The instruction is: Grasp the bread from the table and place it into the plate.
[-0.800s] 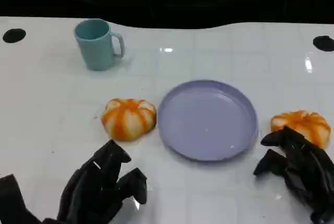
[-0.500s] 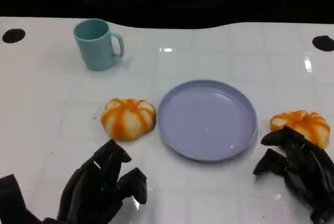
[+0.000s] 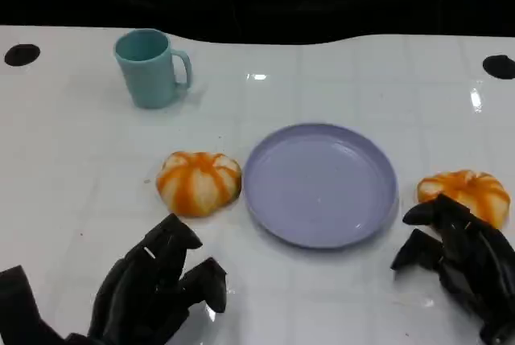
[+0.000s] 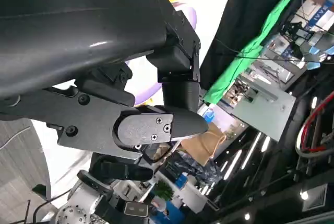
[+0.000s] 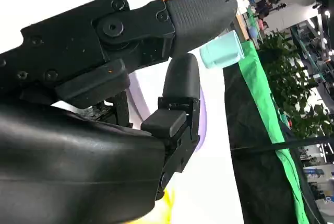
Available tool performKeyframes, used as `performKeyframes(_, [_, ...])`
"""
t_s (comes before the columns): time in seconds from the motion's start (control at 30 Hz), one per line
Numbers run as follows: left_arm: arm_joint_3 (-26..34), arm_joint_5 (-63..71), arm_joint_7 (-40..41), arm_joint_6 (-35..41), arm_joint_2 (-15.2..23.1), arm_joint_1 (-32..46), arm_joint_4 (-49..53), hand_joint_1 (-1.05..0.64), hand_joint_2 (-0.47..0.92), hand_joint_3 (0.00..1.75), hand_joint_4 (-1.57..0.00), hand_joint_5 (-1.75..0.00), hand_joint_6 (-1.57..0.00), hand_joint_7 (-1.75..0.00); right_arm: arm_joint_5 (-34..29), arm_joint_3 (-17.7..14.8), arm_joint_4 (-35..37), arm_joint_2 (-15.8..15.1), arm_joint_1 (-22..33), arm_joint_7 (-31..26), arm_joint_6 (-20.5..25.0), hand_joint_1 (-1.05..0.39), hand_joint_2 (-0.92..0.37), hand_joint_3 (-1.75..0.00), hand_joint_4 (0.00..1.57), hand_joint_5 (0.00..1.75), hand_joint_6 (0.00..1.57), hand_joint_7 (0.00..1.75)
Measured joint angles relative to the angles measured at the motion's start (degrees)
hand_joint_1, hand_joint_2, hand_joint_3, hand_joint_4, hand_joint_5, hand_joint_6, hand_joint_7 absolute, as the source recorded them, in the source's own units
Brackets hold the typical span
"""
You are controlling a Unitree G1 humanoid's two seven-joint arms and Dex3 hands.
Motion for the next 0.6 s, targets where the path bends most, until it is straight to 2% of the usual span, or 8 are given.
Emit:
performKeyframes(0.43, [0.00,-0.03,0.00,0.04,0.01,0.00,0.00,-0.53,0.92,0.35,-0.88,-1.75,-0.62,-1.75,0.00,0.00,0.08,-0.02,-0.04,0.01,-0.02,-0.54,-0.92,-0.28,0.68,1.57,0.62,1.25])
performKeyframes(0.47, [0.00,-0.03,0.00,0.04,0.01,0.00,0.00,-0.57,0.92,0.26,-0.72,-1.31,-0.60,-1.08,0.00,0.00,0.08,-0.02,-0.04,0.01,-0.02,-0.54,-0.92,-0.26,0.67,1.56,0.62,1.24])
performKeyframes(0.5, [-0.17,0.74,0.01,-0.51,0.19,-0.02,-0.10,-0.58,0.92,0.22,-0.68,-1.09,-0.69,-0.61,0.00,0.00,0.06,-0.02,-0.04,-0.11,-0.01,-0.54,-0.92,-0.25,0.67,1.56,0.62,1.24])
performKeyframes(0.53, [-0.45,2.39,0.04,-1.54,0.62,-0.11,-0.48,-0.58,0.92,0.21,-0.59,-0.97,-0.65,-0.41,-0.01,0.01,0.01,-0.02,-0.05,-0.37,0.08,-0.54,-0.92,-0.24,0.67,1.56,0.62,1.24])
performKeyframes(0.57, [-0.62,3.84,0.05,-2.88,1.14,-0.31,-1.14,-0.58,0.92,0.19,-0.43,-0.85,-0.51,-0.25,-0.01,0.03,-0.08,-0.01,-0.06,-0.67,0.22,-0.55,-0.92,-0.23,0.67,1.55,0.62,1.24])
performKeyframes(0.6, [-1.10,6.73,0.76,-4.96,1.98,-0.49,-2.45,-0.58,0.92,0.18,-0.33,-0.78,-0.42,-0.15,0.02,0.03,-0.38,0.04,-0.07,-1.06,0.73,-0.55,-0.92,-0.22,0.67,1.55,0.62,1.24])
